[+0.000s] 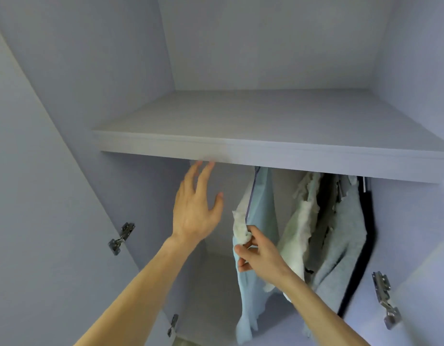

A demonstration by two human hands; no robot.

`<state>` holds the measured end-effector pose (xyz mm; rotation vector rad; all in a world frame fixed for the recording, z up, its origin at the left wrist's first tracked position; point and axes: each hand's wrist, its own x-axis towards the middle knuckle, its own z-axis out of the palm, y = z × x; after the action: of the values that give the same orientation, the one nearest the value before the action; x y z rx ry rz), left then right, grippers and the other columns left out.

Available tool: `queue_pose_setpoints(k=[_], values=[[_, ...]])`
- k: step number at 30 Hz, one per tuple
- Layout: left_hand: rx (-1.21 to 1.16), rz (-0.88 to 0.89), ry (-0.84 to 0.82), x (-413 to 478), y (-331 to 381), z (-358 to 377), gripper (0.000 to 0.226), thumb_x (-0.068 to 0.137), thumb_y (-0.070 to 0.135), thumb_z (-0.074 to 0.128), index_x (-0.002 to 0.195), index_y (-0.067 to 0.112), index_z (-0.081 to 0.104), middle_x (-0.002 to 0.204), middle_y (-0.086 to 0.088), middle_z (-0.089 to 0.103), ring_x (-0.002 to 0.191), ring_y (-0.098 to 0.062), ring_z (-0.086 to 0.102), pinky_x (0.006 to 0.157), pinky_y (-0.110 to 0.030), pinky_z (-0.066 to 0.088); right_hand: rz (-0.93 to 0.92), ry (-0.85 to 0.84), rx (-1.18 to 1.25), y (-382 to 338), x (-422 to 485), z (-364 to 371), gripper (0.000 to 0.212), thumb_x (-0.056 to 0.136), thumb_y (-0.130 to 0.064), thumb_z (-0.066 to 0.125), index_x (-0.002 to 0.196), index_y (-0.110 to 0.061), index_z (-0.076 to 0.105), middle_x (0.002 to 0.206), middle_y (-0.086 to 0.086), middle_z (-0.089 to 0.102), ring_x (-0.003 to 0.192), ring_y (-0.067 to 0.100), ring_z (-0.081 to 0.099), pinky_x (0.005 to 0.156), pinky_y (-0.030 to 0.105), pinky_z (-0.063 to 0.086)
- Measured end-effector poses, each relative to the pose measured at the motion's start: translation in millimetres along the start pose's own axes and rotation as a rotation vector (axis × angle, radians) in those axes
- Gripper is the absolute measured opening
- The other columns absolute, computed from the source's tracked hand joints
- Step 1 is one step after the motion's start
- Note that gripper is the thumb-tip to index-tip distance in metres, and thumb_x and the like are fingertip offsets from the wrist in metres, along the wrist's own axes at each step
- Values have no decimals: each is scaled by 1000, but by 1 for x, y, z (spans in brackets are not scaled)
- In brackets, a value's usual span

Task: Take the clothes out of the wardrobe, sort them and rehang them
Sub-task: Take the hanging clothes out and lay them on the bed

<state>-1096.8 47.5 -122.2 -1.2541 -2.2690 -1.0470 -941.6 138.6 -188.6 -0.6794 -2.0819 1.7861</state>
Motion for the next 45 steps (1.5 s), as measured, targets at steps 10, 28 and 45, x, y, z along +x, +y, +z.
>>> queue_pose_setpoints(k=[10,28,45], values=[[-257,-488,-631,-85,-30,-94,44,98,54,48,138,35,53,134,13,57,125,-11,53,95,-21,37,28,-242,-50,-27,-40,101,11,94,-11,60,104,-11,55,80,13,61,64,22,63,75,45,62],[-250,-872,-364,-227,-85,-246,20,100,26,51,118,19,55,98,-2,71,86,-28,66,83,-43,59,-121,-849,-298,-34,-143,253,24,85,-37,72,105,-36,60,86,-7,68,71,12,69,67,22,54],[-620,-1287,468,-534,54,-442,17,87,14,61,101,8,69,84,-9,61,83,-22,57,78,-26,46,-1277,-842,-455,-79,-190,470,36,97,-58,35,109,-35,60,98,0,56,102,28,45,89,46,45]])
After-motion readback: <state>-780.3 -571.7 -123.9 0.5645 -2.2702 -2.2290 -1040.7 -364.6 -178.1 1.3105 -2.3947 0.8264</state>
